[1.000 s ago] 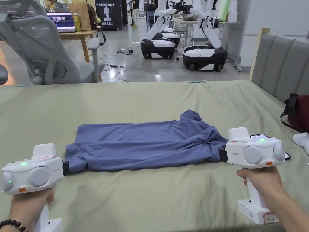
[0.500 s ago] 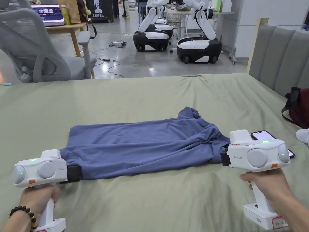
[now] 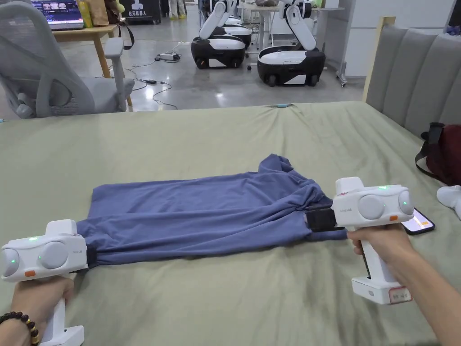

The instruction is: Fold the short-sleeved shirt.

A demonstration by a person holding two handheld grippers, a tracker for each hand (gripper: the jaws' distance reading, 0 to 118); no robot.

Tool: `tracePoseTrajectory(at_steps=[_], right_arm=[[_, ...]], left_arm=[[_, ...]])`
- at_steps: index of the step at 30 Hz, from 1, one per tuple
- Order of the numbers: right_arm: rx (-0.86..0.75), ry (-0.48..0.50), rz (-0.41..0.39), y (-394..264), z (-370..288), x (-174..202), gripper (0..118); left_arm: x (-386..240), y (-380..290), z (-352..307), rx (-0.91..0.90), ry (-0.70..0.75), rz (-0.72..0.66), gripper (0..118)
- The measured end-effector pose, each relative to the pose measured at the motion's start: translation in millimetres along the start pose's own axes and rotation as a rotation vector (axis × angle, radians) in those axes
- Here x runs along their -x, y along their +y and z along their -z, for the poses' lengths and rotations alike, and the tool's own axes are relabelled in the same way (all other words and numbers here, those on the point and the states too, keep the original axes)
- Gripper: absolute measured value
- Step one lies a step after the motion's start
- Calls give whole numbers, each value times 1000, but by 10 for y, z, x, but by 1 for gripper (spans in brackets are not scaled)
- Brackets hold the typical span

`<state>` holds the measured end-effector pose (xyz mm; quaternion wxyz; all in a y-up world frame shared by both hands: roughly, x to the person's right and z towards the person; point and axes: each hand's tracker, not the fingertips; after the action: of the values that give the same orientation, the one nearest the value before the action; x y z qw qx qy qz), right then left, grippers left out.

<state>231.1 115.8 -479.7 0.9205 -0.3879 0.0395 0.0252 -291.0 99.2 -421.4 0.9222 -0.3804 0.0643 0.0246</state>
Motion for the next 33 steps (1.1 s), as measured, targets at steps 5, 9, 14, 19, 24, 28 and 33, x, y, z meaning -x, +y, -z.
tracePoseTrajectory(at_steps=[5, 9, 14, 19, 24, 28, 33], right_arm=[[101, -10, 32, 63, 410, -5, 88], [169, 38, 71, -14, 626, 36, 59], [170, 31, -36, 153, 392, 140, 5], [128, 37, -9, -18, 158, 121, 5], [104, 46, -35, -246, -297, 79, 5], [97, 61, -78, -552, -688, 15, 5], [89, 64, -67, -791, -730, -31, 6]], left_arm=[[-10, 27, 3, 4, 0, 8, 4], [-19, 30, 5, 5, 1, -2, 4], [-13, 48, 20, 3, 5, 23, 4], [36, 19, -202, -25, -18, 7, 4], [51, -148, -537, -45, -28, 53, 4], [104, -463, -827, -51, -52, 45, 4], [82, -805, -877, -31, -69, 67, 4]])
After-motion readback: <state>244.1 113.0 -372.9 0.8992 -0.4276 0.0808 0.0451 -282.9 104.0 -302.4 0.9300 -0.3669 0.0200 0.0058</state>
